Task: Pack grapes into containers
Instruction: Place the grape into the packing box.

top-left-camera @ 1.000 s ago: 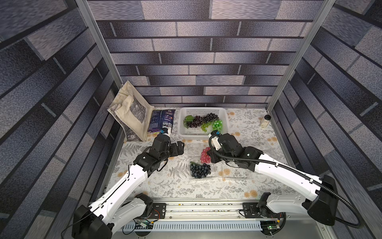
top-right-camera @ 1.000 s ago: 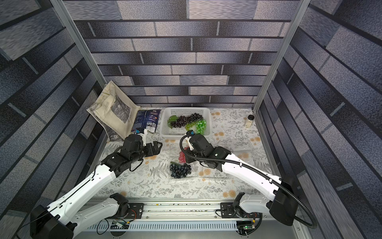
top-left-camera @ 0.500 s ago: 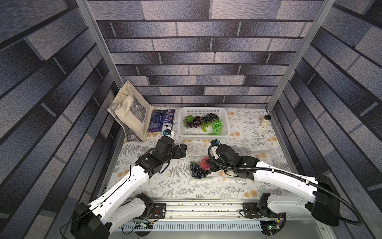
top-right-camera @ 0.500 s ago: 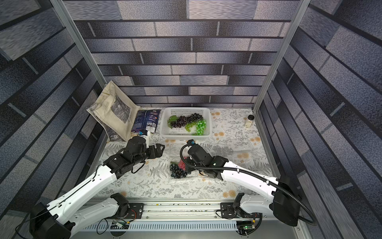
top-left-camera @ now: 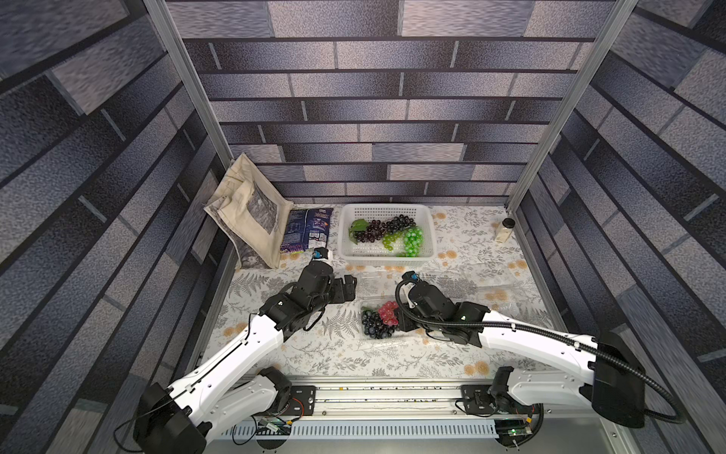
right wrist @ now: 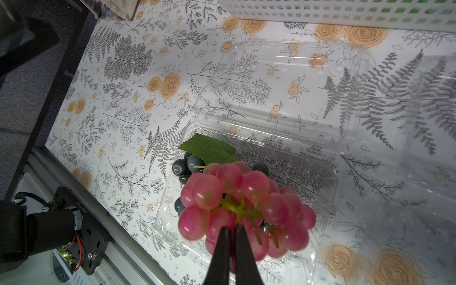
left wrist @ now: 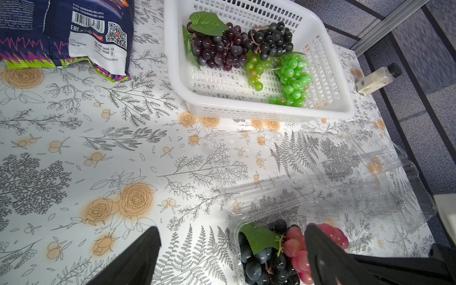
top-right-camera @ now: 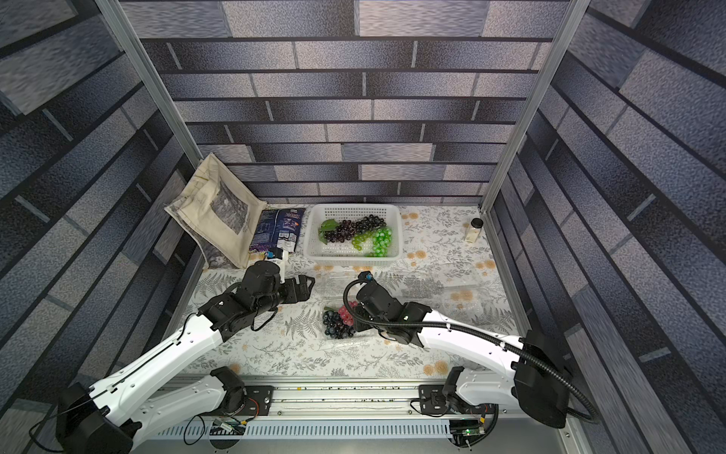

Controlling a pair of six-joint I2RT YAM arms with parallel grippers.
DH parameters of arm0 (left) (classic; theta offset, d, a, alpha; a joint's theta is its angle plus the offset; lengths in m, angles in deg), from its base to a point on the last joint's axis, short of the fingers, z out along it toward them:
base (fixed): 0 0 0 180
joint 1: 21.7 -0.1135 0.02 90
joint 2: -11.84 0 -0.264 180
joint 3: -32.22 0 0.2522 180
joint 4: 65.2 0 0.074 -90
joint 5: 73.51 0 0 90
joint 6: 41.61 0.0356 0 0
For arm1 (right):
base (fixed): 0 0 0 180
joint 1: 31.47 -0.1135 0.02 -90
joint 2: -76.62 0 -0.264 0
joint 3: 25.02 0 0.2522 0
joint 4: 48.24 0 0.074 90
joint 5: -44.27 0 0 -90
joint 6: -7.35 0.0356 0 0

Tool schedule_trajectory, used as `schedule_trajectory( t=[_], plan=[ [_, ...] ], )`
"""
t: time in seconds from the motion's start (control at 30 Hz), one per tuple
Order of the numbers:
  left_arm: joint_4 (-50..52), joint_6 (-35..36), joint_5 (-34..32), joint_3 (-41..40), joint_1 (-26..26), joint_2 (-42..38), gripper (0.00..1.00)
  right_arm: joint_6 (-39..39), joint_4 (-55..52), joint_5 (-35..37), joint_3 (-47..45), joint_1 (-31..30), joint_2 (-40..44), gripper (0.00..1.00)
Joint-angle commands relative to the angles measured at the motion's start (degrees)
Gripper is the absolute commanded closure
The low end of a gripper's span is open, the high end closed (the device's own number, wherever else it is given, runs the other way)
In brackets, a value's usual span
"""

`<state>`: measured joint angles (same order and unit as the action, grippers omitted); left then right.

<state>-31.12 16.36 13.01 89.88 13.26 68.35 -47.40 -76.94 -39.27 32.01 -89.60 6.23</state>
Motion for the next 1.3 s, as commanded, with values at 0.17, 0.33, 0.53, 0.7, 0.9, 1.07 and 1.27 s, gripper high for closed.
schedule_trajectory(
  t=[0.17, 0.33, 0.53, 0.7, 0.9, 1.07, 1.27],
  plan=[
    [0.6, -0.6, -1.9, -0.7, 0.6, -0.1, 0.06, 3.6, 0.4, 1.3, -4.7, -0.7, 1.1, 0.93],
    [0.1, -0.4, -2.1, -0.4, 0.6, 0.9, 0.06, 3.9, -1.7, 1.8, -5.4, -0.7, 4.1, 0.8],
    [-0.2, -0.4, -2.4, -0.2, 0.7, 1.6, 0.06, 3.4, -3.6, 2.2, -4.5, -0.7, 6.1, 0.67],
    [0.0, -0.3, -2.4, 0.0, 0.9, 1.5, 0.06, 3.0, -4.9, 1.8, -3.1, -0.7, 8.7, 0.65],
    [-0.1, -0.4, -2.7, -0.3, 1.2, 1.2, 0.06, 2.6, -4.3, 0.0, -1.4, -2.0, 6.8, 0.68],
    [0.0, -0.5, -2.8, -0.3, 1.5, 1.1, 0.06, 3.0, -2.6, -1.0, -1.3, -3.0, 2.6, 0.75],
    [-0.1, -0.7, -2.8, -0.5, 1.7, 1.2, 0.06, 3.6, -1.8, -1.5, -0.5, -4.3, -1.5, 0.76]
  ],
)
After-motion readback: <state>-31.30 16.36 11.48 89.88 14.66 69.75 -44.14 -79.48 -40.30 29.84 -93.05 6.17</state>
